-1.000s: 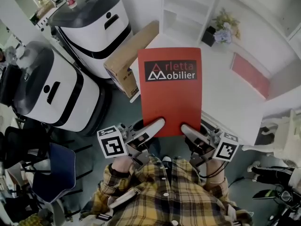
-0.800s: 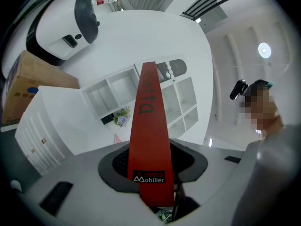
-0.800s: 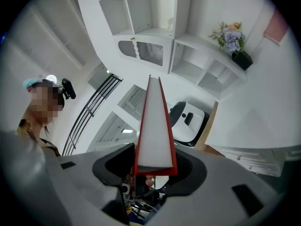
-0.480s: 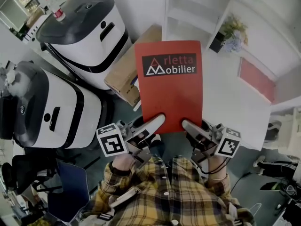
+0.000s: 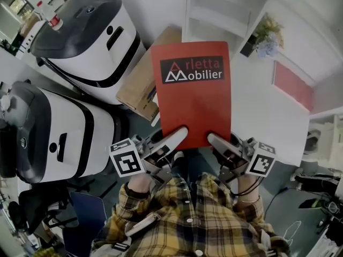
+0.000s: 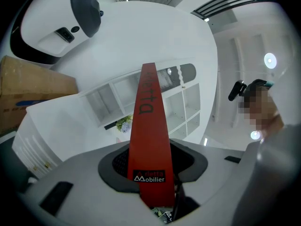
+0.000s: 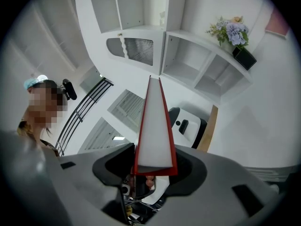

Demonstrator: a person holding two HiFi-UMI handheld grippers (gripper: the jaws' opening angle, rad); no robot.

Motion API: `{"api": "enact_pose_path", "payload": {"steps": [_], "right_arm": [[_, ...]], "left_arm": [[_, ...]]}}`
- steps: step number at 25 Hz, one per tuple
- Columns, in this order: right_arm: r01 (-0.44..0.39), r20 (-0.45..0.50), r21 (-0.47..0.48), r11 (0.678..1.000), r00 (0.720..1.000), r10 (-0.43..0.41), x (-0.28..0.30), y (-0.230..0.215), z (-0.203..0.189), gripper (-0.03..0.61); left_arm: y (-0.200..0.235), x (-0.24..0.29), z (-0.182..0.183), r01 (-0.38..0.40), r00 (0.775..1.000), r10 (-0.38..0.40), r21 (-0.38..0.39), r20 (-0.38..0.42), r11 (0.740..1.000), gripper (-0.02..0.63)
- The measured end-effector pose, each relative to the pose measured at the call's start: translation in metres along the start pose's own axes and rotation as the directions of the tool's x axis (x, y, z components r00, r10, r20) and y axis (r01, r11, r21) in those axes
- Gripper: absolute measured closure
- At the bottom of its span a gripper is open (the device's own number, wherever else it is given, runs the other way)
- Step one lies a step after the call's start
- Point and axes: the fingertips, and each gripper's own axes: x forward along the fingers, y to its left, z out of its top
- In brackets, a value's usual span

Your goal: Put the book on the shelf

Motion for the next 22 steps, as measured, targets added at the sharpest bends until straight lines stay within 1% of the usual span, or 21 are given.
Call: {"api": "enact_pose_path", "payload": {"steps": [2, 4, 8, 12, 17, 22], "right_arm": [[-0.009, -0.016, -0.010, 1.000, 1.000, 0.009, -0.012, 0.015, -0.025, 0.364], [-0.022, -0.023, -0.024, 0.999, 0.999, 0.021, -0.016, 0.023, -0.039, 0.364], [-0.026, -0.010, -0.024, 0.999, 1.000, 0.026, -0.011, 0.016, -0.030, 0.364], [-0.046, -0.020, -0.037, 0.998, 0.999, 0.045, -0.010, 0.018, -0.038, 0.364], [-0.053, -0.015, -0.036, 0.998, 0.998, 0.053, -0.005, 0.009, -0.027, 0.364], [-0.052, -0.001, -0.040, 0.998, 0.999, 0.052, 0.003, -0.005, 0.008, 0.364]], "left_arm": [[-0.012, -0.022, -0.023, 0.001, 1.000, -0.002, 0.006, 0.019, 1.000, 0.436], [-0.017, -0.034, -0.033, 0.007, 0.999, -0.008, 0.019, 0.032, 1.000, 0.436], [-0.012, -0.027, -0.025, 0.005, 1.000, -0.006, 0.022, 0.024, 1.000, 0.436], [-0.012, -0.036, -0.029, 0.010, 0.999, -0.012, 0.042, 0.049, 0.999, 0.436], [-0.006, -0.025, -0.019, 0.012, 0.999, -0.015, 0.054, 0.052, 0.998, 0.436], [0.001, 0.006, 0.004, 0.018, 0.999, -0.020, 0.061, 0.040, 0.998, 0.436]]}}
